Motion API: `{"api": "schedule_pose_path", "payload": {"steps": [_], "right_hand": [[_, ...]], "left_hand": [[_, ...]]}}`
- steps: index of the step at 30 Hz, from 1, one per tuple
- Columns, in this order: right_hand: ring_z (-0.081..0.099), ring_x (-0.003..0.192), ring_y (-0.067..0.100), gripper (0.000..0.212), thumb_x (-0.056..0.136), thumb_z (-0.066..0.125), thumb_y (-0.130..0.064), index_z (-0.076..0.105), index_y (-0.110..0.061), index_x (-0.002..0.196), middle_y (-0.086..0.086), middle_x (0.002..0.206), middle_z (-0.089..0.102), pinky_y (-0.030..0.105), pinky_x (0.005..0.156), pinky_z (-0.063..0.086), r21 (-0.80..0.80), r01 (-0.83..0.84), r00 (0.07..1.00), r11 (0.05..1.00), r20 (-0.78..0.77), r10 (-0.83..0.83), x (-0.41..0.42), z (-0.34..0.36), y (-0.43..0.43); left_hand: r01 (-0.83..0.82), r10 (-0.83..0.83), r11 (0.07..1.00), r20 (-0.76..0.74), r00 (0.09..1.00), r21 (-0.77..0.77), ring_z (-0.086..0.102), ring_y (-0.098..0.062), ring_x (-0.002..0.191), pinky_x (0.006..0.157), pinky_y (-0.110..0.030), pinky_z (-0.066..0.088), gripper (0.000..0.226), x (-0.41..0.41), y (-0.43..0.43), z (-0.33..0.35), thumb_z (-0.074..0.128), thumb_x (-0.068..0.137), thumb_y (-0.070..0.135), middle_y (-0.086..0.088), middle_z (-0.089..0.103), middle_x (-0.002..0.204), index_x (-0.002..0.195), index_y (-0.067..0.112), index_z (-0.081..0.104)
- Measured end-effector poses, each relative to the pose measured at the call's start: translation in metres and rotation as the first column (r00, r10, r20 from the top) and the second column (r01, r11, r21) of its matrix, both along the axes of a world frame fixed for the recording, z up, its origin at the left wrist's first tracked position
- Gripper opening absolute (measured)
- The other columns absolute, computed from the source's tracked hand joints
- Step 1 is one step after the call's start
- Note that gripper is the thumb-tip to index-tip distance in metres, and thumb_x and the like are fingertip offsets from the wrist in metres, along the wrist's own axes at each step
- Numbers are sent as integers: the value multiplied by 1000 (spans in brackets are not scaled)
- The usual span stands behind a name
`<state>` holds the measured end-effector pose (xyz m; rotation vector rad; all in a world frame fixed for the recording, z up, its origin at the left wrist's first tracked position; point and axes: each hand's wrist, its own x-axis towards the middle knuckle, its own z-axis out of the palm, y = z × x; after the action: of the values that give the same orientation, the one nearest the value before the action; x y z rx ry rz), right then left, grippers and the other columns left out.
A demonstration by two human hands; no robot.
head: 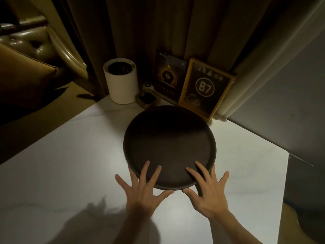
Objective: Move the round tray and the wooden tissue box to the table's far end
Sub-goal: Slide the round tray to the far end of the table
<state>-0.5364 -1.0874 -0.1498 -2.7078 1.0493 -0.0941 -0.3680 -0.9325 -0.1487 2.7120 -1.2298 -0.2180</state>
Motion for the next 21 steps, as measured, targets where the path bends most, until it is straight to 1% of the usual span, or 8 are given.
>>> {"api": "schedule_pose_path", "payload": {"steps": [4, 6, 9, 13, 14, 17, 19, 21], "right_hand": [[30, 149, 37, 66, 88, 29, -81, 35, -49, 146, -7, 162, 33, 80, 111, 1, -22, -14, 999, 1000, -42, 13, -1, -3, -3], [27, 150, 36, 67, 88, 29, -80, 34, -48, 147, -6, 163, 31, 80, 111, -1, -28, -21, 997, 999, -73, 19, -1, -3, -4], [27, 150, 38, 67, 88, 28, -79, 36, -46, 146, -4, 162, 33, 80, 111, -2, -28, -34, 995, 999, -95, 31, -1, -3, -5], [28, 149, 40, 66, 88, 28, -78, 39, -44, 144, -1, 159, 37, 82, 109, 3, -29, -38, 994, 999, -101, 35, 0, -1, -6], [28, 149, 41, 66, 88, 28, -78, 40, -44, 144, -1, 159, 37, 82, 108, 3, -30, -35, 994, 999, -103, 32, 0, 0, -6], [27, 148, 42, 66, 88, 28, -77, 42, -42, 143, -1, 158, 38, 83, 107, 3, -40, -46, 994, 998, -104, 41, 1, 1, -7], [26, 148, 42, 65, 88, 29, -76, 42, -42, 143, -1, 158, 38, 83, 107, 2, -37, -58, 992, 998, -117, 53, -1, 1, -9], [26, 147, 42, 65, 89, 29, -76, 42, -42, 143, -2, 158, 37, 83, 107, 1, -24, -70, 989, 997, -135, 66, -3, 0, -10]], "left_hand": [[44, -26, 984, 103, 994, -173, 48, -43, 132, 102, -80, 22, 82, -1, 2, -6, 50, 71, 85, -6, 53, 144, 136, 36, 53], [41, -17, 981, 129, 992, -192, 49, -43, 131, 102, -79, 23, 82, -2, 3, -5, 51, 70, 85, -6, 54, 143, 135, 36, 55], [16, -3, 991, 94, 996, -135, 48, -44, 132, 104, -79, 17, 83, 0, 2, -3, 46, 69, 88, -4, 51, 146, 136, 39, 52], [-29, 28, 999, 44, 999, 22, 41, -44, 136, 104, -80, 10, 85, 1, -2, -3, 34, 68, 93, -2, 45, 152, 139, 48, 40], [-27, 25, 999, 35, 999, 43, 40, -45, 137, 104, -80, 10, 84, 0, -1, -3, 33, 68, 93, -2, 43, 153, 139, 49, 39], [-24, 23, 999, 20, 1000, 27, 41, -43, 136, 105, -79, 10, 87, 0, -1, 0, 40, 67, 91, -6, 40, 154, 141, 44, 40], [-75, 73, 997, 48, 996, 31, 40, -43, 138, 107, -78, 11, 93, -6, -1, 5, 41, 69, 90, -11, 38, 155, 145, 38, 39], [-174, 172, 983, 46, 984, 50, 30, -41, 144, 108, -77, 9, 90, -23, 4, 10, 39, 75, 86, -14, 31, 158, 148, 34, 33]]}}
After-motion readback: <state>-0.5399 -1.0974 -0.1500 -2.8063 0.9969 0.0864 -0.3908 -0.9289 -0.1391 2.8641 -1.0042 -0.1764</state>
